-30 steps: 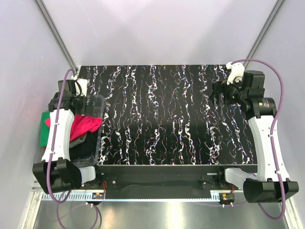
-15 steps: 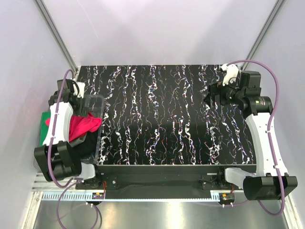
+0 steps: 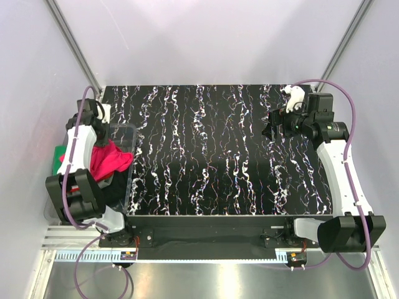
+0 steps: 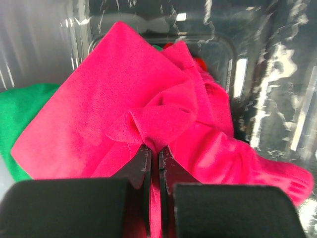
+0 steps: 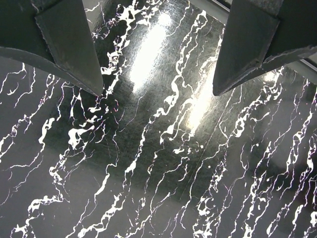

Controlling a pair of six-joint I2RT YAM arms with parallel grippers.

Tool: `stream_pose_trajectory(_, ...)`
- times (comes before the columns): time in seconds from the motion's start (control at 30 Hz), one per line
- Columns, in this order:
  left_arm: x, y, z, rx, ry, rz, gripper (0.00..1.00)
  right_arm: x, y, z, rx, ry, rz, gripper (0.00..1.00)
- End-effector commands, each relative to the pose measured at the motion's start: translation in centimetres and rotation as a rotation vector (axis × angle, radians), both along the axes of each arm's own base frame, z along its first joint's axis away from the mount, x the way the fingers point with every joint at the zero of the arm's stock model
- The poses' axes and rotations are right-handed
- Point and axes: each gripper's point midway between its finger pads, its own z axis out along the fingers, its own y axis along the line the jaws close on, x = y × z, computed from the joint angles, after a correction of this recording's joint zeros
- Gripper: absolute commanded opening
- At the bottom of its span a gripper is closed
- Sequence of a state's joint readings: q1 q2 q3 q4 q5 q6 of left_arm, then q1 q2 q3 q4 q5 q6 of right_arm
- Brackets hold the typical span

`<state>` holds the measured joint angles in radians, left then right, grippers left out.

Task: Fold and stack the t-shirts
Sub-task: Grab the tshirt from the pile, then move the tshirt to the center of the board

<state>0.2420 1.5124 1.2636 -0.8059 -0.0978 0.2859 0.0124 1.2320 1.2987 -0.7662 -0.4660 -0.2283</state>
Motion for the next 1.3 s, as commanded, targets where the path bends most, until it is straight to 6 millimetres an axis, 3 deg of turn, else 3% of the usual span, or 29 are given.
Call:
stream_pose_trajectory(0.0, 1.5, -1.6, 6.0, -0.025, -0.231, -0.054, 0.00, 0.8, 0.7, 2.0, 0.032, -0.068, 0.026, 0.98)
stream_pose_trajectory(0.07, 1.0, -2.9, 7.1, -0.048, -0.268, -0.117, 0.00, 1.1, 0.8, 2.3, 0.036, -0.076, 0.027, 0.97)
stream_pose_trajectory(0.13, 0.1, -3.9, 9.6, -0.041, -0.344, -0.156, 0.00, 1.5, 0.8, 2.5, 0.038, -0.081, 0.027, 0.97)
stream_pose_trajectory(0.27, -0.5, -6.6, 17.0, -0.061, -0.549, -0.267, 0.00, 2.4, 0.8, 3.9, 0.035, -0.113, 0.026, 0.96)
stream_pose_trajectory(0.3, -0.5, -7.6, 20.5, -0.053, -0.631, -0.307, 0.00, 2.8, 0.8, 3.9, 0.033, -0.111, 0.026, 0.95)
stream_pose_trajectory(0.37, -0.1, -9.0, 23.6, -0.063, -0.699, -0.354, 0.00, 3.3, 0.6, 4.8, 0.026, -0.135, 0.022, 0.95)
stream_pose_trajectory(0.4, -0.1, -10.4, 27.6, -0.057, -0.785, -0.400, 0.00, 3.6, 0.4, 4.7, 0.015, -0.137, 0.013, 0.95)
stream_pose_trajectory(0.47, 0.1, -12.1, 30.9, -0.077, -0.851, -0.448, 0.00, 4.0, 0.2, 5.4, 0.004, -0.156, 0.006, 0.95)
stream_pose_trajectory(0.5, 0.3, -13.8, 34.1, -0.089, -0.917, -0.504, 0.00, 4.2, 0.0, 5.5, -0.005, -0.160, -0.004, 0.95)
stream_pose_trajectory(0.57, 1.2, -16.1, 36.1, -0.134, -0.952, -0.569, 0.00, 4.4, -0.4, 5.9, -0.025, -0.180, -0.019, 0.95)
stream_pose_trajectory(0.6, 0.3, -18.0, 39.2, -0.149, -1.026, -0.628, 0.00, 4.2, -0.6, 6.3, -0.032, -0.193, -0.023, 0.95)
stream_pose_trajectory(0.67, 1.4, -20.2, 40.5, -0.195, -1.048, -0.669, 0.00, 4.1, -0.8, 6.6, -0.050, -0.213, -0.025, 0.96)
stream_pose_trajectory(0.7, 0.3, -22.0, 43.0, -0.222, -1.109, -0.724, 0.00, 3.8, -1.1, 7.0, -0.062, -0.232, -0.036, 0.96)
stream_pose_trajectory(0.77, 0.9, -24.3, 43.5, -0.235, -1.119, -0.784, 0.00, 3.5, -1.4, 7.1, -0.078, -0.244, -0.044, 0.97)
stream_pose_trajectory(0.8, -0.1, -26.3, 44.5, -0.252, -1.147, -0.845, 0.00, 3.1, -1.4, 7.5, -0.079, -0.258, -0.044, 0.97)
stream_pose_trajectory(0.93, -0.3, -31.0, 43.1, -0.241, -1.114, -0.964, 0.00, 2.1, -1.6, 7.6, -0.094, -0.278, -0.045, 0.97)
stream_pose_trajectory(1.13, 1.8, -35.8, 36.9, -0.365, -0.924, -1.004, 0.00, 0.6, -2.2, 6.6, -0.138, -0.289, -0.047, 0.97)
stream_pose_trajectory(1.17, 2.7, -36.6, 34.8, -0.372, -0.866, -1.008, 0.00, 0.2, -2.3, 6.8, -0.145, -0.302, -0.045, 0.97)
stream_pose_trajectory(1.23, 4.2, -37.2, 32.6, -0.353, -0.825, -1.000, 0.00, -0.2, -2.3, 6.3, -0.161, -0.304, -0.029, 0.97)
stream_pose_trajectory(1.27, 5.9, -37.2, 29.9, -0.309, -0.777, -0.977, 0.00, -0.6, -2.1, 6.5, -0.161, -0.318, -0.008, 0.97)
